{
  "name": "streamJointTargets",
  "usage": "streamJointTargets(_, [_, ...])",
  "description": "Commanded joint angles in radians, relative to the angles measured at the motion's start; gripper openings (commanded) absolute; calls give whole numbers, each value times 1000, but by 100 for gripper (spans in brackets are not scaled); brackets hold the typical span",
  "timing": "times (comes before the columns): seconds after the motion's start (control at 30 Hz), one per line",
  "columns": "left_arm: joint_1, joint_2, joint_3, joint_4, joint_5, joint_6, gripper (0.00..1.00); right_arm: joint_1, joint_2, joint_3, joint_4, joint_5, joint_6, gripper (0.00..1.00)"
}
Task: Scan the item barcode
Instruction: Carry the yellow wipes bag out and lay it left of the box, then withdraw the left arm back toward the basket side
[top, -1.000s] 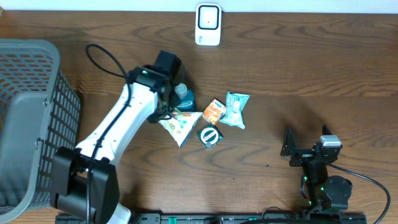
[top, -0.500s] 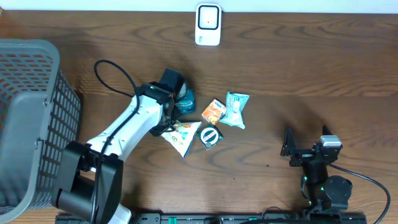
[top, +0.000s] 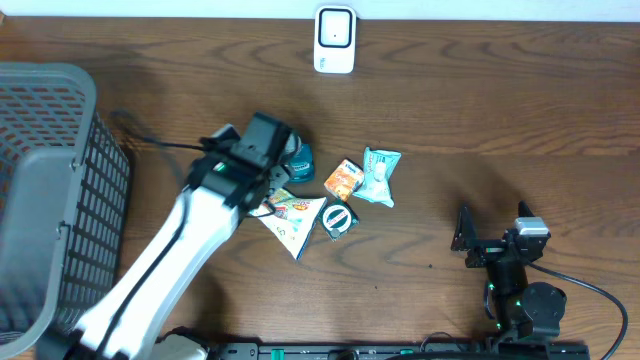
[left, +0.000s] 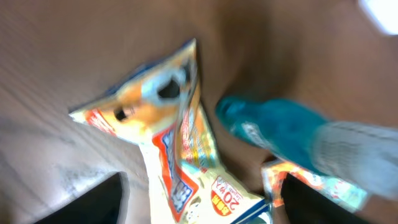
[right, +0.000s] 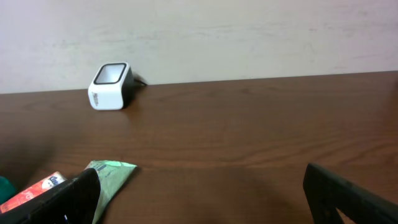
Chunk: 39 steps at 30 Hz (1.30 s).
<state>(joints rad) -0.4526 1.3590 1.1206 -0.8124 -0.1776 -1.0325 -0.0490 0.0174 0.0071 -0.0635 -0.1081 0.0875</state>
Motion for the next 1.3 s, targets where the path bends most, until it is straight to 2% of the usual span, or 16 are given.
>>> streamJointTargets(0.0, [2, -113, 2, -8, -136, -2, 50, 4, -4, -2, -3, -2, 9, 99])
streamJointTargets(0.1, [2, -210, 2, -3, -238, -2, 33, 4, -4, -2, -3, -2, 9, 99])
streamJointTargets(0.13, [2, -240, 3, 3, -284, -1, 31, 4, -4, -2, -3, -2, 9, 99])
streamJointTargets(0.23, [2, -337, 3, 67, -399, 34, 31, 4, -4, -2, -3, -2, 9, 99])
streamJointTargets(0.33, [2, -426, 3, 225, -437, 183, 32, 4, -4, -2, -3, -2, 9, 99])
streamJointTargets(0.37, [2, -447, 3, 285, -437, 248, 34, 4, -4, -2, -3, -2, 9, 99])
streamJointTargets(0.47, [2, -496, 3, 504, -437, 468, 55, 4, -4, -2, -3, -2, 9, 99])
streamJointTargets(0.57, [2, -505, 19, 660, -437, 665, 68, 4, -4, -2, -3, -2, 9, 99])
streamJointTargets(0.7, [2, -483, 79, 770, -440, 889, 78, 4, -4, -2, -3, -2, 9, 99])
streamJointTargets(0.87, [2, -439, 229, 796, -467, 1099, 81, 4, -4, -2, -3, -2, 9, 99])
streamJointTargets(0.97, [2, -411, 336, 748, -497, 1248, 82, 4, -4, -2, -3, -2, 9, 99])
streamJointTargets(1.2, [2, -395, 465, 599, -719, 1412, 84, 4, -2, -2, -3, -2, 9, 99])
streamJointTargets(1.27, [6, -404, 470, 592, -731, 1447, 84, 4, -2, -2, -3, -2, 9, 99])
